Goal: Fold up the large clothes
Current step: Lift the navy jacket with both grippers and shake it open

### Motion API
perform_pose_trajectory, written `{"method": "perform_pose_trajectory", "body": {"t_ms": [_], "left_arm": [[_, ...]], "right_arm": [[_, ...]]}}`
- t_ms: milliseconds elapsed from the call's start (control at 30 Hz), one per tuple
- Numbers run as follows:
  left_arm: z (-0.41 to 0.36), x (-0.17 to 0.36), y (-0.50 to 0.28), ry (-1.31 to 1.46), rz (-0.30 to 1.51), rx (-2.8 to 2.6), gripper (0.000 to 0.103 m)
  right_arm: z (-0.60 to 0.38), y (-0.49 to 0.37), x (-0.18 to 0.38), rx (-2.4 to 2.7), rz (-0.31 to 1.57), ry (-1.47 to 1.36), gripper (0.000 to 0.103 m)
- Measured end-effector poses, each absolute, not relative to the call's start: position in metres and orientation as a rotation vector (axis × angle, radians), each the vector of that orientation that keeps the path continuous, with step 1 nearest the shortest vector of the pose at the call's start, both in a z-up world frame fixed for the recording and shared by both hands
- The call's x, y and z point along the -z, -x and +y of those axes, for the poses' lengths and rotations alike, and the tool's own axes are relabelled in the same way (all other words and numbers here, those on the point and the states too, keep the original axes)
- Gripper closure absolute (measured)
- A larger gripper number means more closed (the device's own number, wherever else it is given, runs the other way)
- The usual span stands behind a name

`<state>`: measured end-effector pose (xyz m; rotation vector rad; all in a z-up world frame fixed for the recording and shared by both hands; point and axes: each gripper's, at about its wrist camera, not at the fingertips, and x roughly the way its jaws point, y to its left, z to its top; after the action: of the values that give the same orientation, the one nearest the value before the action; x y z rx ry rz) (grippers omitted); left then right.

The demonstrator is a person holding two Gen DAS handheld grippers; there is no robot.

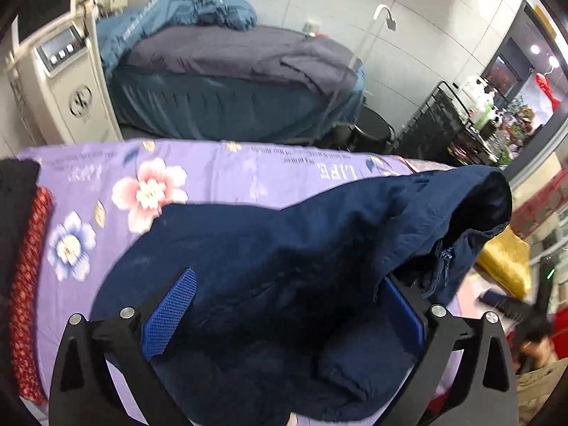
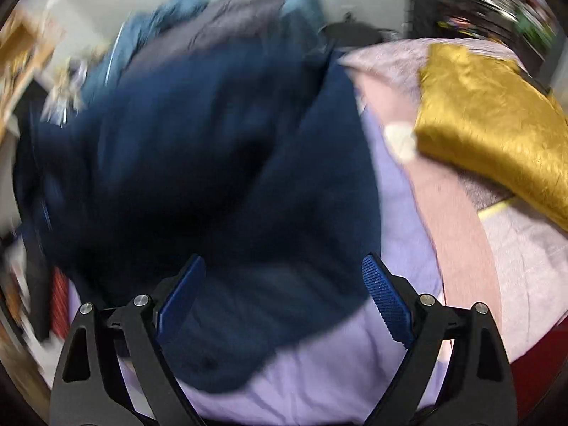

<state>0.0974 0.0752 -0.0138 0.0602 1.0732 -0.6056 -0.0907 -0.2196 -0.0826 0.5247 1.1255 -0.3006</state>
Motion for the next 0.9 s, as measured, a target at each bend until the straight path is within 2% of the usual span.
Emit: {"method": "perform_pose_trajectory", "body": {"t_ms": [133,300,400,500,533,567,600,633,667,900], "left_arm": [[0.068,0.014,-0.108,-0.085,1.111,0.64,0.006],[0.048,-0.013,-0.126,0.265,1.141,0.893,0.006],[0.037,-0.052,-0.124,0.337,1.043,0.957,0.006],[0.043,-0.075,-0.115,0.257,0.939,0.918,0.006],[0.047,-0.074,-0.113,0.223,0.937,0.893,0.006],[0.05,-0.071,-0.112,0.194,0.941,0.866,0.006],[0.058,-0.063,-0.109,0.155,0.952,0.818,0.006],[0.066,-0.054,-0.106,0.128,0.968,0.775,0.006],[0.08,-0.039,-0.104,0.106,0.999,0.716,0.006],[0.191,0.042,-0.086,0.26,1.187,0.384,0.006]], "right_arm": [[-0.151,0.091,0.107,0.064,1.213,-0.333,0.014],[-0.052,0.069,0.123,-0.247,1.25,-0.009,0.014],[-0.025,0.057,0.144,-0.275,1.286,0.126,0.014],[-0.009,0.054,0.176,-0.258,1.355,0.268,0.014],[-0.013,0.053,0.183,-0.26,1.362,0.279,0.017],[-0.014,0.055,0.186,-0.259,1.364,0.291,0.036],[-0.019,0.059,0.189,-0.242,1.356,0.318,0.051],[-0.024,0.062,0.189,-0.231,1.352,0.324,0.076],[-0.033,0.064,0.186,-0.229,1.344,0.297,0.086],[-0.163,0.079,0.086,0.043,1.101,0.013,0.09]]}}
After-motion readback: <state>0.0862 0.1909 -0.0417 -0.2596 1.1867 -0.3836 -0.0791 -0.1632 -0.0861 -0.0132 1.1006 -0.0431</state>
